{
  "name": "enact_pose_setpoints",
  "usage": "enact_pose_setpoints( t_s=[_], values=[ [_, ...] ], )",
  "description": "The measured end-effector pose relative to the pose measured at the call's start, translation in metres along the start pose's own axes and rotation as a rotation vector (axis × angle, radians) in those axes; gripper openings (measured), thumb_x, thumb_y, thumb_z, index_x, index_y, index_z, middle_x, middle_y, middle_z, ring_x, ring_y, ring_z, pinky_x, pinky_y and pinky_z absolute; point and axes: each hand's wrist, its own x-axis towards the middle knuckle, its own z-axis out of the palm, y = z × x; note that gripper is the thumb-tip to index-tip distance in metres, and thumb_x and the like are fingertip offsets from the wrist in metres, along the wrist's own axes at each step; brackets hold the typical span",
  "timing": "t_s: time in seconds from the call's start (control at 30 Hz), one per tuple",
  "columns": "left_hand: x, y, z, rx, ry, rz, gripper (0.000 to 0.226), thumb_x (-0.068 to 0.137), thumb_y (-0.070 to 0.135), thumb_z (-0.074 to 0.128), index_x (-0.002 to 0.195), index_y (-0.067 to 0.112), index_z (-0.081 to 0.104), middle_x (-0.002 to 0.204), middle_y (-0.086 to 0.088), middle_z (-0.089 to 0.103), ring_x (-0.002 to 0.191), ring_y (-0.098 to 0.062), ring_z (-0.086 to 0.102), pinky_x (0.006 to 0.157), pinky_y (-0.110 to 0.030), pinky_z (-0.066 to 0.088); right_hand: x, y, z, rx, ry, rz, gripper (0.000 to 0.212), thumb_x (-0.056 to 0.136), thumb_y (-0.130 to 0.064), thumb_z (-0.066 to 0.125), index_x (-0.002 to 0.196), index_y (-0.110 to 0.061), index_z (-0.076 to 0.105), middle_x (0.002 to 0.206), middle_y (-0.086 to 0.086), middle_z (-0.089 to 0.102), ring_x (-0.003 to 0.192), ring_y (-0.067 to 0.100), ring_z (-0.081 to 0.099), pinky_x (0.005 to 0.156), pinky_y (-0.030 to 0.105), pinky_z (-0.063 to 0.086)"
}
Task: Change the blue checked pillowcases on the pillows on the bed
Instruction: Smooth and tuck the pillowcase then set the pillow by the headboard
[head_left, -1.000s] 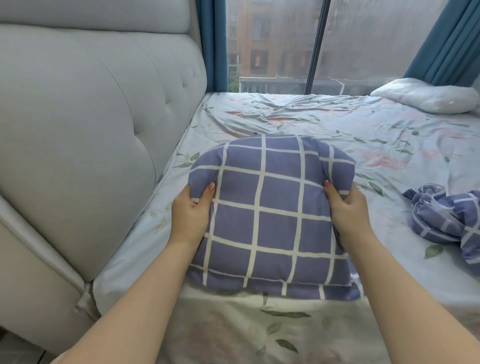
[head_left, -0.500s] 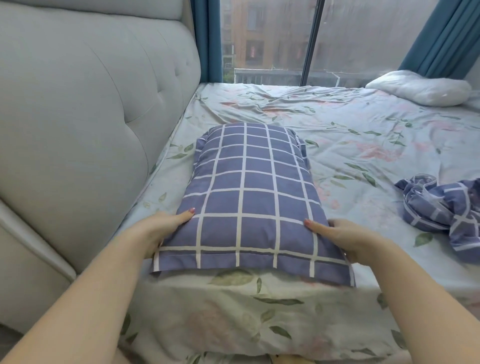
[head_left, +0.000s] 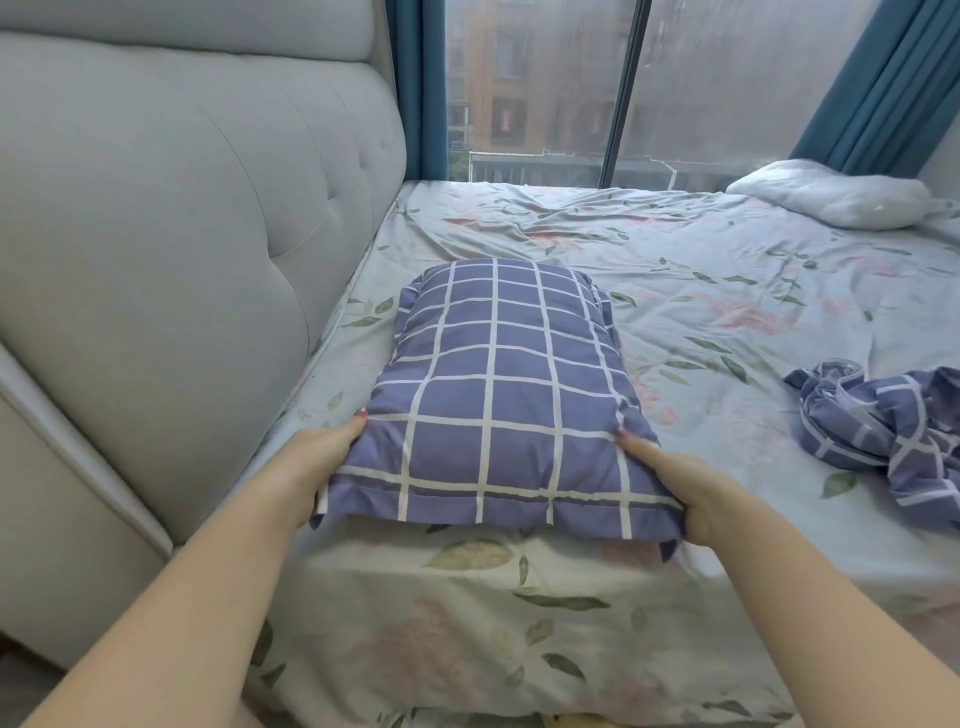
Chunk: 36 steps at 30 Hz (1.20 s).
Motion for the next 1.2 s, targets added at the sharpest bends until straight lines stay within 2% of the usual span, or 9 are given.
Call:
enact_pose_setpoints(
  t_s=[0.07, 0.2, 0.37, 0.57, 0.67, 0.8, 0.97, 1.07, 1.2],
  values=[
    [0.005, -0.004, -0.004, -0.089, -0.047, -0.054, 0.03, 0.094, 0.031, 0.065, 0.111, 0.007, 0.067, 0.095, -0.016, 0.072, 0.08, -0.03, 0.069, 0.07, -0.035, 0.058, -0.001, -0.003, -0.002, 0.048, 0.014, 0.018, 0.059, 0.073, -0.06, 0.075, 0.107, -0.012, 0.067, 0.1, 0.011, 0.074, 0.093, 0.032, 0.07, 0.072, 0.04, 0.058],
    [0.008, -0.005, -0.004, -0.143, -0.13, -0.21, 0.013, 0.091, 0.017, 0.068, 0.099, 0.006, 0.069, 0.069, -0.017, 0.072, 0.052, -0.029, 0.069, 0.045, -0.039, 0.058, -0.005, -0.006, -0.005, 0.023, 0.034, 0.051, 0.031, 0.084, -0.028, 0.075, 0.098, -0.002, 0.067, 0.087, 0.014, 0.071, 0.076, 0.031, 0.065, 0.057, 0.036, 0.05],
    [0.017, -0.003, -0.001, -0.187, 0.004, -0.089, 0.035, 0.085, -0.001, 0.07, 0.119, 0.004, 0.064, 0.102, -0.02, 0.072, 0.075, -0.028, 0.066, 0.064, -0.035, 0.055, -0.001, -0.012, 0.002, 0.01, 0.063, 0.03, 0.027, 0.083, -0.015, 0.077, 0.101, 0.002, 0.069, 0.094, 0.02, 0.07, 0.079, 0.033, 0.066, 0.061, 0.039, 0.051],
    [0.014, -0.001, -0.002, -0.058, 0.018, 0.04, 0.034, 0.083, 0.015, 0.078, 0.112, 0.001, 0.068, 0.097, -0.017, 0.072, 0.083, -0.028, 0.067, 0.071, -0.032, 0.054, 0.0, -0.016, -0.008, 0.014, 0.04, 0.031, 0.03, 0.077, -0.023, 0.081, 0.1, -0.005, 0.072, 0.097, 0.017, 0.074, 0.09, 0.036, 0.07, 0.073, 0.043, 0.057],
    [0.016, -0.002, -0.007, -0.046, 0.029, 0.069, 0.04, 0.079, 0.013, 0.081, 0.116, 0.005, 0.066, 0.106, -0.016, 0.071, 0.09, -0.028, 0.068, 0.072, -0.031, 0.053, 0.0, -0.015, -0.021, 0.073, 0.064, 0.035, 0.009, 0.082, -0.003, 0.064, 0.091, 0.001, 0.064, 0.082, 0.016, 0.064, 0.071, 0.032, 0.06, 0.067, 0.039, 0.052],
    [0.009, 0.001, -0.004, -0.092, 0.109, 0.172, 0.035, 0.075, 0.003, 0.083, 0.107, 0.008, 0.069, 0.097, -0.014, 0.072, 0.082, -0.025, 0.068, 0.074, -0.032, 0.054, 0.002, -0.012, -0.032, 0.082, 0.117, -0.002, 0.019, 0.078, 0.007, 0.064, 0.097, 0.005, 0.061, 0.09, 0.016, 0.056, 0.077, 0.03, 0.051, 0.07, 0.039, 0.046],
    [0.012, -0.001, 0.001, -0.005, 0.137, 0.186, 0.022, 0.084, 0.009, 0.076, 0.105, 0.005, 0.069, 0.103, -0.016, 0.071, 0.091, -0.027, 0.066, 0.084, -0.034, 0.053, -0.012, -0.012, -0.028, -0.11, 0.057, -0.027, 0.028, 0.082, -0.004, 0.075, 0.103, 0.005, 0.059, 0.104, 0.019, 0.068, 0.092, 0.037, 0.067, 0.075, 0.048, 0.057],
    [0.009, -0.003, 0.0, 0.158, 0.055, 0.169, 0.008, 0.094, 0.006, 0.063, 0.095, 0.007, 0.071, 0.085, -0.007, 0.07, 0.079, -0.02, 0.062, 0.071, -0.026, 0.049, -0.019, -0.013, -0.027, -0.249, 0.027, -0.028, 0.026, 0.084, -0.013, 0.075, 0.096, 0.008, 0.066, 0.085, 0.02, 0.074, 0.08, 0.035, 0.071, 0.067, 0.043, 0.06],
    [0.012, -0.01, -0.009, 0.223, -0.088, 0.082, 0.011, 0.094, 0.009, 0.065, 0.1, 0.002, 0.07, 0.09, -0.016, 0.074, 0.087, -0.031, 0.069, 0.085, -0.039, 0.055, -0.023, -0.013, -0.027, -0.365, 0.047, -0.053, 0.031, 0.084, -0.024, 0.077, 0.094, 0.003, 0.067, 0.085, 0.02, 0.074, 0.084, 0.036, 0.071, 0.07, 0.043, 0.061]
  ],
)
